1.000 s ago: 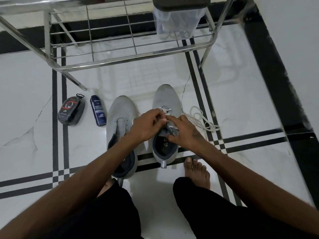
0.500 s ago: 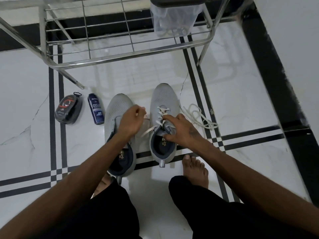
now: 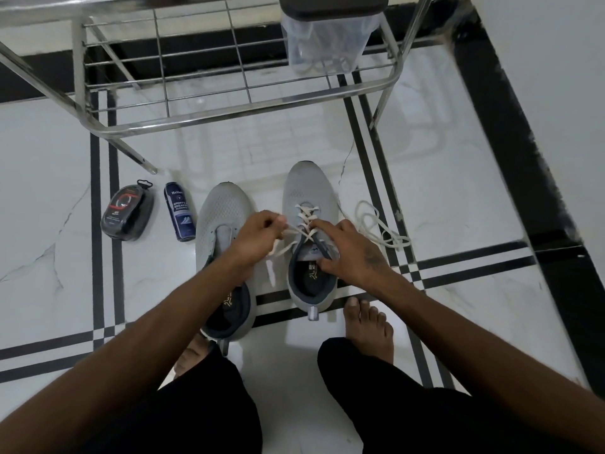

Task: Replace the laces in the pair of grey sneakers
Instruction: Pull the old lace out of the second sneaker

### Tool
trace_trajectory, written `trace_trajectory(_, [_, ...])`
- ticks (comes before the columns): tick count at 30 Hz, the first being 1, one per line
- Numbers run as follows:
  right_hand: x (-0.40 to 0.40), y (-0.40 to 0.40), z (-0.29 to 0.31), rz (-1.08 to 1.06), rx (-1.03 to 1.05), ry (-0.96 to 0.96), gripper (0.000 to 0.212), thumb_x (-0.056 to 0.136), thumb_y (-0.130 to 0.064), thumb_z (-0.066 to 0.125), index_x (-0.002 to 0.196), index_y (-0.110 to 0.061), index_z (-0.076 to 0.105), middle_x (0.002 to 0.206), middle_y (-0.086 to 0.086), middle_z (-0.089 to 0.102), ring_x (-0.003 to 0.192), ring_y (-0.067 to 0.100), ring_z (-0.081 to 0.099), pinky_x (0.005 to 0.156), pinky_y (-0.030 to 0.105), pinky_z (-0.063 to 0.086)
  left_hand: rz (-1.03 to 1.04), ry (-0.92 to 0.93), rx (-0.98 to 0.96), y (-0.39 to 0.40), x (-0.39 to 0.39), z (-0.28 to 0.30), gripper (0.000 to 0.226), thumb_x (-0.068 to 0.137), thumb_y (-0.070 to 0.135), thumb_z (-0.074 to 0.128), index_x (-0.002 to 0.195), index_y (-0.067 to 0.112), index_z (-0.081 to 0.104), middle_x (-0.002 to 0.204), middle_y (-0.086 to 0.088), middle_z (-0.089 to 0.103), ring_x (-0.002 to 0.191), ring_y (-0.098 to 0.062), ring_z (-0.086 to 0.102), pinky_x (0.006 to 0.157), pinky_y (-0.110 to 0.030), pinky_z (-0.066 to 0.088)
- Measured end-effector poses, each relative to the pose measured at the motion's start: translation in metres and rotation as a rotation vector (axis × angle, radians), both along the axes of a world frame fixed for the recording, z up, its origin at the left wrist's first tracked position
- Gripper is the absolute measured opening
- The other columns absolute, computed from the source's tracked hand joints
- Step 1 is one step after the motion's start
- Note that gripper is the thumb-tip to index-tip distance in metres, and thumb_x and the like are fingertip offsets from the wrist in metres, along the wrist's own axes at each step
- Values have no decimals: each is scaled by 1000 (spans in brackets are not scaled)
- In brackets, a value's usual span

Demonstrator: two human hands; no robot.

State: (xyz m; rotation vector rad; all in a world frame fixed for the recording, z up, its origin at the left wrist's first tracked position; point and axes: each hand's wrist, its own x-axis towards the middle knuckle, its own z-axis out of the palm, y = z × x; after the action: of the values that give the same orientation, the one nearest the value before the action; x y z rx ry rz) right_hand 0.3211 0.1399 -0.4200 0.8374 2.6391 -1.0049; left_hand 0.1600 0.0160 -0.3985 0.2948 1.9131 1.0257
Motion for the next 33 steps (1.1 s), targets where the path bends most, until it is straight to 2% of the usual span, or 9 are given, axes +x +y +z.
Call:
trace_trajectory(3, [2, 0, 0, 14, 16, -9, 72, 84, -29, 71, 143, -45, 33, 119, 0, 44, 88, 21, 56, 69, 27, 43, 181, -29, -58, -6, 1, -4, 22, 104, 25, 49, 88, 17, 62, 81, -2, 60, 77, -17, 54, 56, -23, 35])
trace_trajectory(6, [0, -2, 1, 42, 23, -12, 70, 84, -29, 70, 143, -41, 34, 114, 0, 42, 86, 23, 57, 68, 27, 42, -254, 805, 30, -8, 6, -2, 19, 99, 36, 54, 103, 20, 64, 103, 4, 58, 82, -12, 58, 62, -23, 41])
trace_trajectory(9, [-2, -1, 4, 55, 41, -24, 69, 84, -36, 68, 144, -38, 33, 110, 2, 45, 86, 25, 59, 68, 29, 41, -776, 1173, 18, 5, 13, 10, 36, 91, 48, 62, 113, 19, 68, 111, 0, 61, 91, -19, 62, 66, -33, 50])
trace_trajectory(13, [-8, 2, 8, 120, 117, -59, 70, 84, -41, 65, 143, -36, 27, 104, 3, 47, 82, 28, 60, 64, 30, 38, -846, 1112, -124, 19, 20, 20, 29, 84, 43, 69, 103, 22, 68, 103, -1, 65, 92, -24, 64, 66, -32, 44])
trace_trajectory(19, [-5, 9, 7, 169, 31, -84, 73, 87, -39, 66, 146, -45, 24, 107, 3, 42, 81, 27, 56, 69, 31, 43, -62, 377, 76, 7, 2, 19, 16, 91, 25, 70, 75, 28, 65, 84, 8, 66, 79, -14, 62, 74, -31, 49])
trace_trajectory(22, [-3, 9, 8, 158, -13, -62, 73, 86, -38, 69, 144, -48, 25, 113, 4, 43, 80, 25, 56, 69, 30, 43, 261, 285, 37, -12, -16, 16, 15, 95, 21, 62, 81, 22, 66, 89, 7, 64, 86, -16, 60, 85, -41, 50])
trace_trajectory(26, [-7, 8, 7, 169, 12, -76, 75, 84, -41, 70, 145, -46, 25, 118, 6, 46, 86, 29, 57, 72, 31, 43, -221, 968, -19, -25, -21, 19, 15, 96, 22, 57, 105, 24, 69, 118, 5, 57, 82, -9, 56, 68, -26, 41])
trace_trajectory(31, [-10, 7, 6, 179, 87, -79, 77, 81, -44, 72, 144, -44, 27, 114, 7, 49, 91, 31, 61, 72, 31, 42, -871, 993, -160, 7, 12, 29, 32, 91, 44, 64, 116, 25, 67, 119, 2, 62, 97, -23, 65, 73, -35, 48])
trace_trajectory(33, [-10, 6, 4, 176, 103, -77, 76, 80, -45, 72, 143, -43, 29, 115, 7, 49, 91, 31, 61, 72, 31, 43, -926, 959, -262, 15, 14, 29, 26, 89, 45, 66, 103, 22, 67, 108, -1, 67, 97, -24, 64, 74, -36, 48])
